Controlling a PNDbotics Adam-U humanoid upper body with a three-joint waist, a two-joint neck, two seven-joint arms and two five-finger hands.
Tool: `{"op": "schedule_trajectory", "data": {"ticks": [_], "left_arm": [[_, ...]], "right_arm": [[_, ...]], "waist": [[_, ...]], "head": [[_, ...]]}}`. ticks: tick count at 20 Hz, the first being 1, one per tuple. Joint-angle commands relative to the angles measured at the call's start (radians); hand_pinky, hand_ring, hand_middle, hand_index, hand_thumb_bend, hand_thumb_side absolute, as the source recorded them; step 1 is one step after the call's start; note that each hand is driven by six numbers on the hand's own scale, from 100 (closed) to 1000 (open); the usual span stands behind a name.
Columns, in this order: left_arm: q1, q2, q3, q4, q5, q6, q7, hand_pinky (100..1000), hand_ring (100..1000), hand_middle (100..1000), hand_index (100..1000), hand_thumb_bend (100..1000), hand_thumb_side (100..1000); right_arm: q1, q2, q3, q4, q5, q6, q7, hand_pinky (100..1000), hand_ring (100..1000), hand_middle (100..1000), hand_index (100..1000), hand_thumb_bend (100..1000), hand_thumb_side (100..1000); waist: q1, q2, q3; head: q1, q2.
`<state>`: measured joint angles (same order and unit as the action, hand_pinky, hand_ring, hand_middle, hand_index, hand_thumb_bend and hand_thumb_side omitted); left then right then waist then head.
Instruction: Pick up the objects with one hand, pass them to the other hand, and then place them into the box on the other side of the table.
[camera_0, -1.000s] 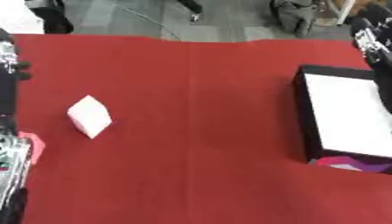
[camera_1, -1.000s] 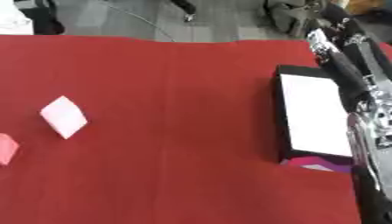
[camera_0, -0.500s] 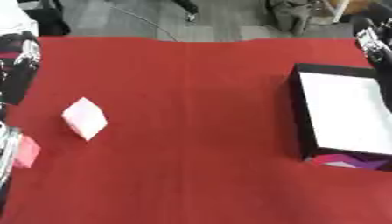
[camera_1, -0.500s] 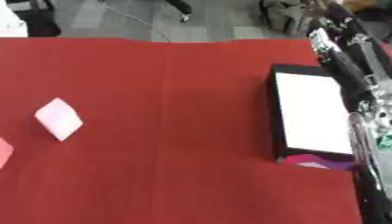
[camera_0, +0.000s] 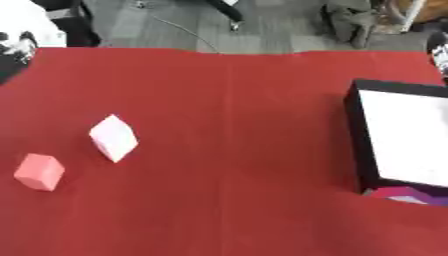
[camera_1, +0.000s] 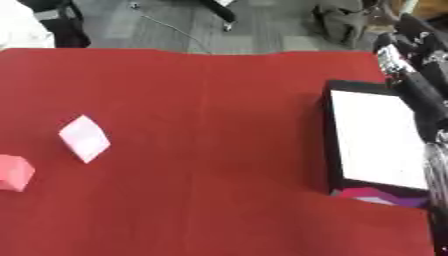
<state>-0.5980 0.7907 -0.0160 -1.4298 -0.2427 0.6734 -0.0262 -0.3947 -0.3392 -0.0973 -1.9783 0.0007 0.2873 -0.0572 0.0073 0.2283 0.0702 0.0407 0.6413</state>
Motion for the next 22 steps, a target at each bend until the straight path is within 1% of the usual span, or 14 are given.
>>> {"op": "schedule_trajectory", "data": {"ticks": [1,6,9,11,14,18,22], "left_arm": [[-0.037,0.099,0.004,0.109,-0.003,0.010,-0.106,810,785,774,896,394,559],[-0.077,0.137,0.010,0.247,-0.102,0.035,-0.291,856,828,800,913,526,435],[-0.092,0.143,0.020,0.303,-0.178,0.061,-0.384,872,843,809,918,559,409],[-0.098,0.143,0.031,0.332,-0.219,0.076,-0.432,884,854,815,920,577,411],[-0.107,0.140,0.047,0.377,-0.275,0.099,-0.472,900,865,816,914,597,409],[-0.119,0.132,0.057,0.435,-0.330,0.129,-0.491,909,873,815,906,607,407],[-0.121,0.114,0.056,0.480,-0.353,0.133,-0.499,922,883,822,908,622,397]], "right_arm": [[-0.005,-0.029,-0.004,-0.011,0.008,0.001,0.000,1000,1000,1000,1000,100,557],[-0.003,-0.031,-0.004,-0.010,0.009,0.001,-0.002,1000,1000,1000,1000,100,556],[-0.002,-0.032,-0.003,-0.009,0.010,0.001,-0.004,1000,1000,1000,1000,100,556],[-0.002,-0.032,-0.003,-0.009,0.010,0.001,-0.005,1000,1000,1000,1000,100,556],[-0.002,-0.032,-0.004,-0.008,0.009,0.001,-0.006,1000,1000,1000,1000,100,556],[0.000,-0.034,-0.003,-0.006,0.009,0.002,-0.006,1000,1000,1000,1000,100,556],[0.000,-0.034,-0.002,-0.006,0.008,0.001,-0.007,1000,1000,1000,1000,100,556]], "waist": [[0.006,-0.021,0.001],[0.008,-0.023,0.001],[0.010,-0.023,0.001],[0.010,-0.023,0.001],[0.010,-0.023,0.001],[0.009,-0.022,0.002],[0.007,-0.021,0.001]], "head": [[0.018,-0.013],[0.034,-0.008],[0.048,-0.005],[0.056,-0.006],[0.067,-0.003],[0.094,0.006],[0.101,0.010]]}}
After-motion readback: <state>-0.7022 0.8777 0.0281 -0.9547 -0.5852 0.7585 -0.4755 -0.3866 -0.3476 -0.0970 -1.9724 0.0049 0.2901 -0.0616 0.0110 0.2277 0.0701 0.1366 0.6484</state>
